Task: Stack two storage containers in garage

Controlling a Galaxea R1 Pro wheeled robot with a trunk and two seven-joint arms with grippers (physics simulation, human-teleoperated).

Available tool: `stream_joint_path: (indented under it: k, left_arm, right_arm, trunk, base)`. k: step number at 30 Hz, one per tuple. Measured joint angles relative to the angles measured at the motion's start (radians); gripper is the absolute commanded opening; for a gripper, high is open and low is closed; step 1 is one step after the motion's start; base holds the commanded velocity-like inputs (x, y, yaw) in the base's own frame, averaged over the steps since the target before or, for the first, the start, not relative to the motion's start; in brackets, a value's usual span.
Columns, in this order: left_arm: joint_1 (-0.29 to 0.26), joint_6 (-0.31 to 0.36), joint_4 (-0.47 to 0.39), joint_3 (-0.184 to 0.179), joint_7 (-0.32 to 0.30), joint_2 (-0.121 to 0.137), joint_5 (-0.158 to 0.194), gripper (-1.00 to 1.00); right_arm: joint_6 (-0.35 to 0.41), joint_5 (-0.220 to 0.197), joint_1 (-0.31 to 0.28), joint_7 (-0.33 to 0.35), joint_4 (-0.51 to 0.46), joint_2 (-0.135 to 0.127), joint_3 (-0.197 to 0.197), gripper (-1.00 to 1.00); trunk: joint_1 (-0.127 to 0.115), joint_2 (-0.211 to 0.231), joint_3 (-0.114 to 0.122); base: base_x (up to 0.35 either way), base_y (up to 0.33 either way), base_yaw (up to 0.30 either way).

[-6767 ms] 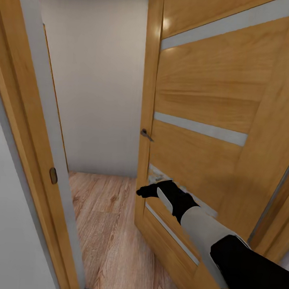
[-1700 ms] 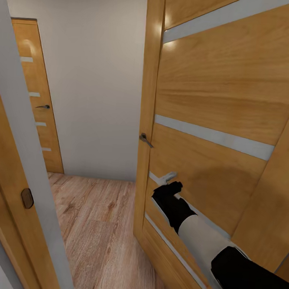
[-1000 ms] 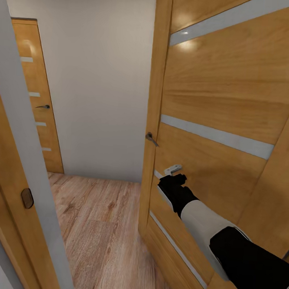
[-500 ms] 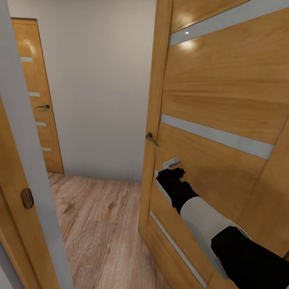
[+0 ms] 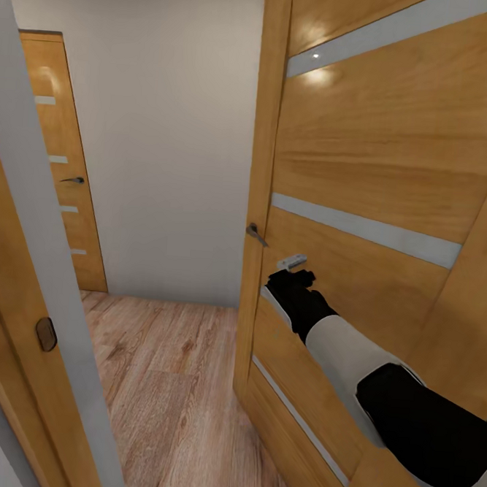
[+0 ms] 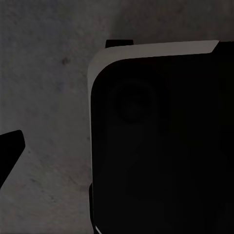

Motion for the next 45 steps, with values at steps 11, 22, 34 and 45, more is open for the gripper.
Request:
stream_joint_path:
  k: [11, 22, 34, 45]
  left_arm:
    - [0.0, 0.0, 0.0, 0.001, 0.0, 0.0, 0.001, 1.0]
    - [0.0, 0.0, 0.0, 0.003, 0.0, 0.0, 0.003, 1.0]
    - [0.0, 0.0, 0.0, 0.003, 0.0, -0.001, 0.002, 1.0]
    - [0.0, -0.001, 0.0, -0.004, -0.001, 0.0, -0.005, 1.0]
  right_arm:
    - [-0.054, -0.042, -0.051, 0.005, 0.077, -0.002, -0.015, 1.0]
    - [-0.046, -0.022, -0.059, 0.001, 0.074, -0.021, -0.01, 1.0]
    - [-0.021, 0.006, -0.059, -0.002, 0.061, 0.0, -0.005, 1.0]
    - [-0.03, -0.007, -0.059, 0.0, 0.061, 0.0, -0.008, 1.0]
  trunk:
    - [0.0, 0.0, 0.0]
    - [0.0, 0.0, 0.0]
    - [0.0, 0.0, 0.0]
    - [0.0, 0.0, 0.0]
  base:
    - [0.0, 0.0, 0.0]
    - [0.0, 0.0, 0.0]
    - [0.0, 0.0, 0.0]
    - [0.188, 0.0, 0.0]
